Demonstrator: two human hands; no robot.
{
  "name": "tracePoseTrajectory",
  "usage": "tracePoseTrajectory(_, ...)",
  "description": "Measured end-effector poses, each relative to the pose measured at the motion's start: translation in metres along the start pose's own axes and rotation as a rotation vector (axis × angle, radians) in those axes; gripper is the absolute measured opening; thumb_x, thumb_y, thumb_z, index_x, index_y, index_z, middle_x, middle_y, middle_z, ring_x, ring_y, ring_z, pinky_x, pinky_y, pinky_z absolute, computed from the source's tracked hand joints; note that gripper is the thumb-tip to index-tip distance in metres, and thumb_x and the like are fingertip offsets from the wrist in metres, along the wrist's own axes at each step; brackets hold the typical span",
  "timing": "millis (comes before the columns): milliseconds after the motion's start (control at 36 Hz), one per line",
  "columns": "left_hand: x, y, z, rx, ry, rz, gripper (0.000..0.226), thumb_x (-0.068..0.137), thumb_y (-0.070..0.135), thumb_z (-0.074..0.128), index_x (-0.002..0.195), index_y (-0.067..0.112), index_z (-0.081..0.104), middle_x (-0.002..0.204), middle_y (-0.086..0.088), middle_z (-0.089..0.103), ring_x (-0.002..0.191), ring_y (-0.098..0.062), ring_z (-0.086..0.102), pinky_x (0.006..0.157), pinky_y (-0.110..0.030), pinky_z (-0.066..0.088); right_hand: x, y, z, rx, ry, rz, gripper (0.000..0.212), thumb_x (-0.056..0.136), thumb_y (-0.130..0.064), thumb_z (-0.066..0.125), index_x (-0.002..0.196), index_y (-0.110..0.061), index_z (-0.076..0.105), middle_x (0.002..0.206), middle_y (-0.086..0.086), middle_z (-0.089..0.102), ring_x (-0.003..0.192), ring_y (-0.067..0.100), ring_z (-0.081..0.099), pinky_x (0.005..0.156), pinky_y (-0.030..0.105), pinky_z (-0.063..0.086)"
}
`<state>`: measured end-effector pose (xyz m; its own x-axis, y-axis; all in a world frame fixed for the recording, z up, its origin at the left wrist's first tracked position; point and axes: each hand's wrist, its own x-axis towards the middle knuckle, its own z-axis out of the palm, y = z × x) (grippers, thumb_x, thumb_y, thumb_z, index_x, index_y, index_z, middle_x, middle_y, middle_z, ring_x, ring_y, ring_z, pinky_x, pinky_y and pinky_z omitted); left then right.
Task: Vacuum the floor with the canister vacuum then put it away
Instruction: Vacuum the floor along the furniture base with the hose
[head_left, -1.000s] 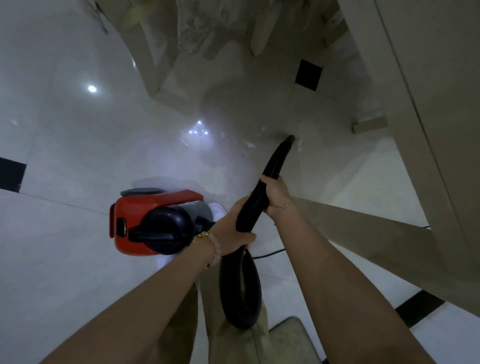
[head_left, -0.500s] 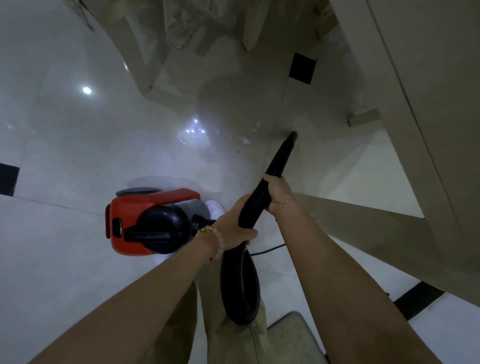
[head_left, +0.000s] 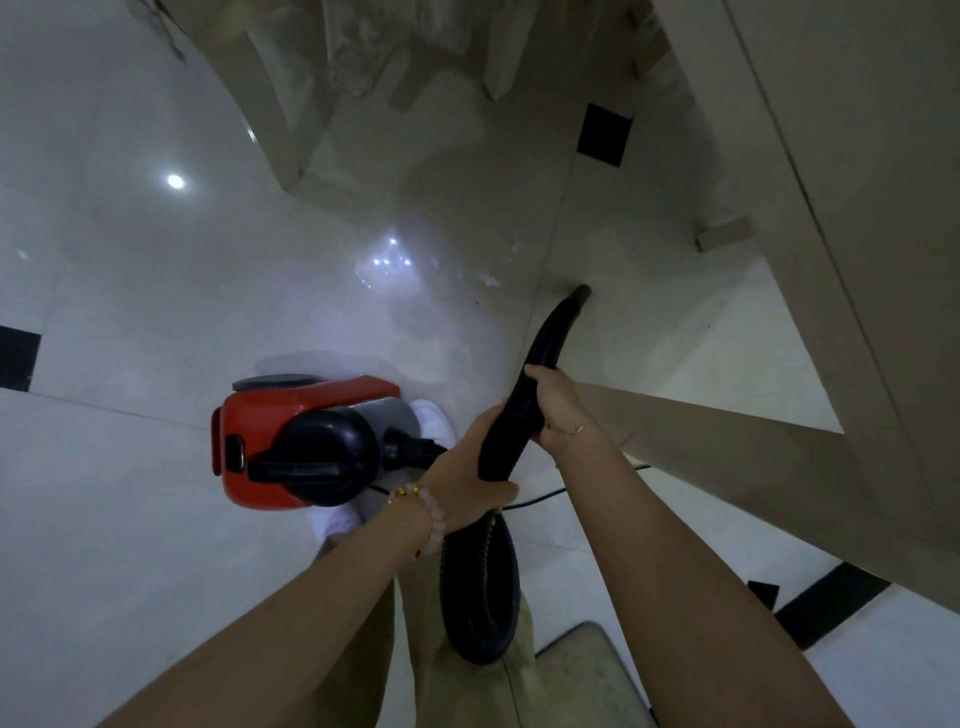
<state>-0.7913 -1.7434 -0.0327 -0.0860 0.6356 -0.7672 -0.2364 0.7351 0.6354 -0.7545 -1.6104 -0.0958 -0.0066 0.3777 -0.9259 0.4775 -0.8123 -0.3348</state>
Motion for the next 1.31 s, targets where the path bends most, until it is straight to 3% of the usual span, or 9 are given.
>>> tracePoseTrajectory(139,-0.002,-0.001,0.002,-0.033,0.035,0.012,0.083,0.083,0.004,0.057,0.146,0.033,0.011,0.085,0.016,0.048,0.069,-0.003,0.054,0.061,-0.014,0.046,-0.003,0.002,0.008,-0.096,0.020,-0.112,0.011,0.096,-0.012,0.045,0.106,-0.009,0.049,0.075,0.006,0.047,0.057,0.016,0.046,0.037,0.016,0.043)
tracePoseTrajectory(333,-0.019,-0.016,0.015,-0.192,0.189,0.000,0.088,0.080,0.006,0.059,0.142,0.044,0.009,0.106,-0.002,0.058,0.088,-0.021,0.063,0.074,-0.031,0.056,-0.019,0.005,0.032,-0.336,-0.162,-0.157,0.030,0.092,-0.012,0.050,0.122,-0.009,0.049,0.080,0.008,0.049,0.061,0.016,0.047,0.052,0.026,0.045)
tracePoseTrajectory(444,-0.034,-0.025,0.024,-0.309,0.281,0.043,0.084,0.081,-0.001,0.061,0.142,0.033,0.014,0.115,0.021,0.046,0.102,0.005,0.051,0.082,-0.010,0.045,-0.031,0.015,0.043,-0.443,-0.249,-0.170,0.031,0.091,-0.012,0.050,0.121,-0.008,0.049,0.084,0.010,0.051,0.062,0.016,0.049,0.051,0.024,0.046)
tracePoseTrajectory(528,-0.038,-0.032,0.027,-0.322,0.346,0.034,0.081,0.080,0.000,0.063,0.140,0.030,0.018,0.109,0.027,0.043,0.096,0.015,0.050,0.076,-0.002,0.043,-0.036,0.020,0.050,-0.527,-0.285,-0.223,0.032,0.090,-0.012,0.049,0.122,-0.009,0.050,0.087,0.008,0.053,0.067,0.015,0.050,0.055,0.023,0.045)
tracePoseTrajectory(722,-0.040,-0.030,0.027,-0.357,0.393,0.002,0.083,0.081,0.004,0.063,0.141,0.028,0.012,0.112,0.001,0.055,0.098,-0.015,0.060,0.086,-0.035,0.055,-0.043,0.014,0.063,-0.618,-0.372,-0.220,0.034,0.090,-0.012,0.049,0.124,-0.011,0.052,0.081,0.005,0.054,0.061,0.014,0.050,0.049,0.020,0.044)
tracePoseTrajectory(889,-0.034,-0.022,0.021,-0.388,0.322,-0.028,0.086,0.082,0.004,0.062,0.144,0.032,0.008,0.115,-0.003,0.054,0.099,-0.021,0.061,0.085,-0.038,0.055,-0.038,0.008,0.062,-0.580,-0.325,-0.234,0.034,0.091,-0.012,0.049,0.124,-0.011,0.050,0.082,0.005,0.052,0.064,0.016,0.049,0.052,0.025,0.045)
tracePoseTrajectory(1028,-0.026,-0.016,0.013,-0.337,0.218,-0.062,0.089,0.082,0.005,0.062,0.144,0.037,0.007,0.113,-0.002,0.054,0.097,-0.019,0.059,0.068,-0.020,0.048,-0.029,0.005,0.049,-0.496,-0.176,-0.251,0.031,0.092,-0.013,0.046,0.123,-0.011,0.048,0.080,0.008,0.050,0.062,0.017,0.047,0.058,0.032,0.047)
tracePoseTrajectory(1222,-0.018,-0.012,0.008,-0.253,0.150,-0.084,0.089,0.081,0.007,0.061,0.144,0.039,0.007,0.102,-0.006,0.056,0.086,-0.022,0.061,0.075,-0.030,0.053,-0.021,0.002,0.039,-0.402,-0.068,-0.255,0.030,0.096,-0.010,0.042,0.124,-0.004,0.047,0.073,0.004,0.045,0.054,0.014,0.043,0.036,0.016,0.041)
tracePoseTrajectory(1306,-0.017,-0.013,0.008,-0.221,0.147,-0.071,0.090,0.082,0.007,0.061,0.146,0.037,0.006,0.108,-0.005,0.054,0.089,-0.020,0.059,0.074,-0.025,0.051,-0.021,0.003,0.036,-0.357,-0.034,-0.240,0.025,0.095,-0.011,0.043,0.121,-0.009,0.046,0.073,0.004,0.045,0.053,0.013,0.044,0.037,0.018,0.041)
